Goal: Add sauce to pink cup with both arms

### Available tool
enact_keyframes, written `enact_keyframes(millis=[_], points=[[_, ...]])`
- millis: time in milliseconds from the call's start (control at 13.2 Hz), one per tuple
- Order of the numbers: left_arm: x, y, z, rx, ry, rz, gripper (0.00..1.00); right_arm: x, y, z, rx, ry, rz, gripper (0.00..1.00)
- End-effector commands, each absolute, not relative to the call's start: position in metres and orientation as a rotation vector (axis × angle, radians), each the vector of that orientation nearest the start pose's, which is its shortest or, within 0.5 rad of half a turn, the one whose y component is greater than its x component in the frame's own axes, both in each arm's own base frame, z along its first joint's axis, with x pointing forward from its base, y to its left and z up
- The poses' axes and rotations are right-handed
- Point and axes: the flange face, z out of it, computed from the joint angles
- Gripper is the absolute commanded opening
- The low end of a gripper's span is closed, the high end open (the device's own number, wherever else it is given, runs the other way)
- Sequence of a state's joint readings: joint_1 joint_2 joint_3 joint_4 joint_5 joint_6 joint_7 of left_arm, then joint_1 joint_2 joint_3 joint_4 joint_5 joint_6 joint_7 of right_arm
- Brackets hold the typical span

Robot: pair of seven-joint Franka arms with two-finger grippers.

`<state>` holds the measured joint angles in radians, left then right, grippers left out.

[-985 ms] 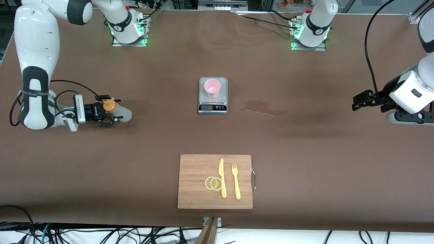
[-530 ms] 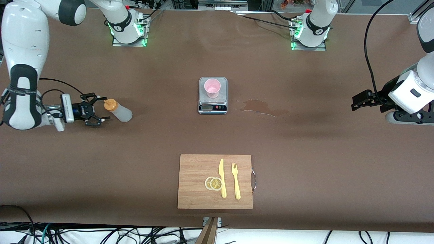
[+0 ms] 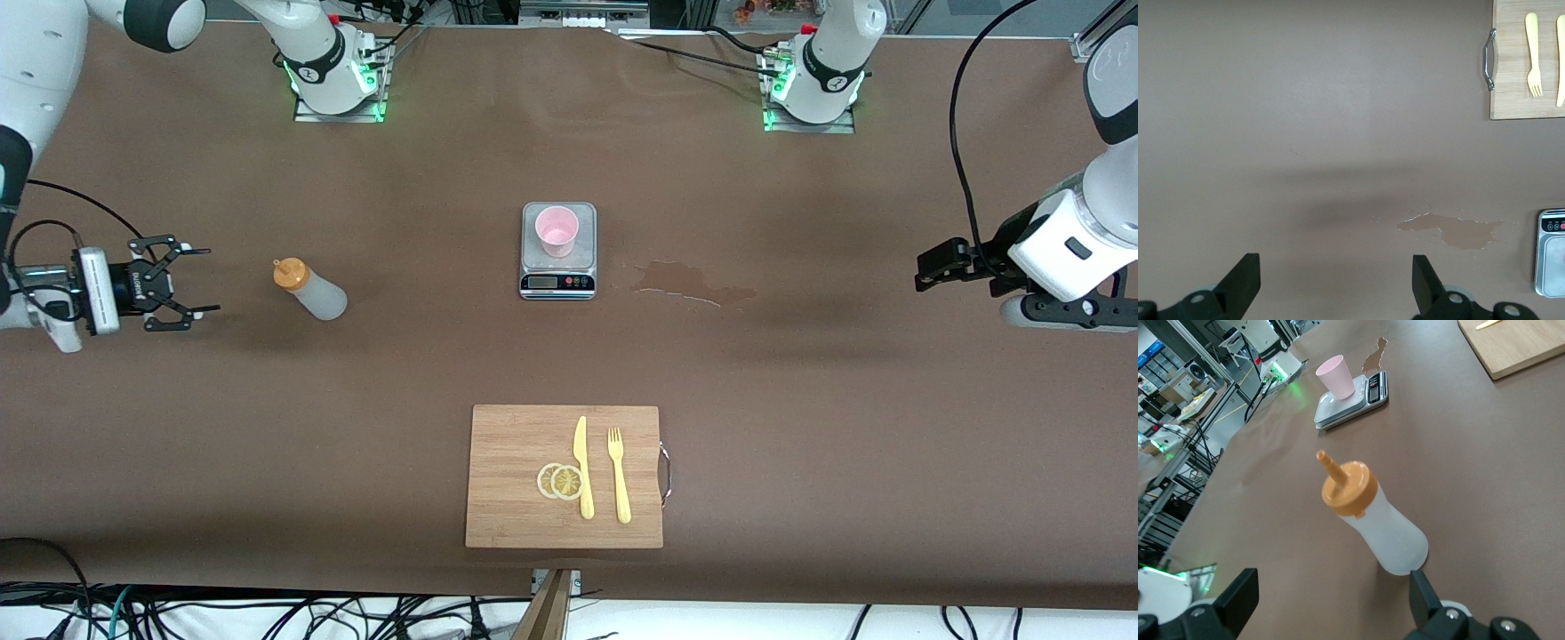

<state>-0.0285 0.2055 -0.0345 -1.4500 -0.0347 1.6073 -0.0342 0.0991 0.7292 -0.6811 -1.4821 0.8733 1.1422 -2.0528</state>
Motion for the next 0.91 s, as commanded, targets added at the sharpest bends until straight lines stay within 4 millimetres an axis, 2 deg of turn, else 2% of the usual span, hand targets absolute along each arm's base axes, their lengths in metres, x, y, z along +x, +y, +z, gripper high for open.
enact_keyframes(millis=[0, 76, 227, 303, 530, 833], points=[[0.617, -0.040, 0.568, -3.191, 0.062, 0.084, 1.00, 0.608, -0.163, 0.338, -1.772, -1.298, -0.075, 1.00], [0.617, -0.040, 0.567, -3.191, 0.059, 0.086, 1.00, 0.613, -0.156, 0.355, -1.806, -1.239, -0.019, 1.00], [0.617, -0.040, 0.567, -3.190, 0.054, 0.086, 1.00, 0.622, -0.138, 0.401, -1.916, -1.132, 0.060, 1.00], [0.617, -0.040, 0.567, -3.190, 0.052, 0.087, 1.00, 0.626, -0.118, 0.423, -1.963, -1.114, 0.077, 1.00], [0.617, -0.038, 0.568, -3.190, 0.042, 0.084, 1.00, 0.626, -0.107, 0.460, -2.143, -0.983, 0.135, 1.00], [0.616, -0.036, 0.571, -3.187, 0.040, 0.071, 1.00, 0.607, -0.056, 0.517, -2.486, -0.909, 0.290, 1.00]])
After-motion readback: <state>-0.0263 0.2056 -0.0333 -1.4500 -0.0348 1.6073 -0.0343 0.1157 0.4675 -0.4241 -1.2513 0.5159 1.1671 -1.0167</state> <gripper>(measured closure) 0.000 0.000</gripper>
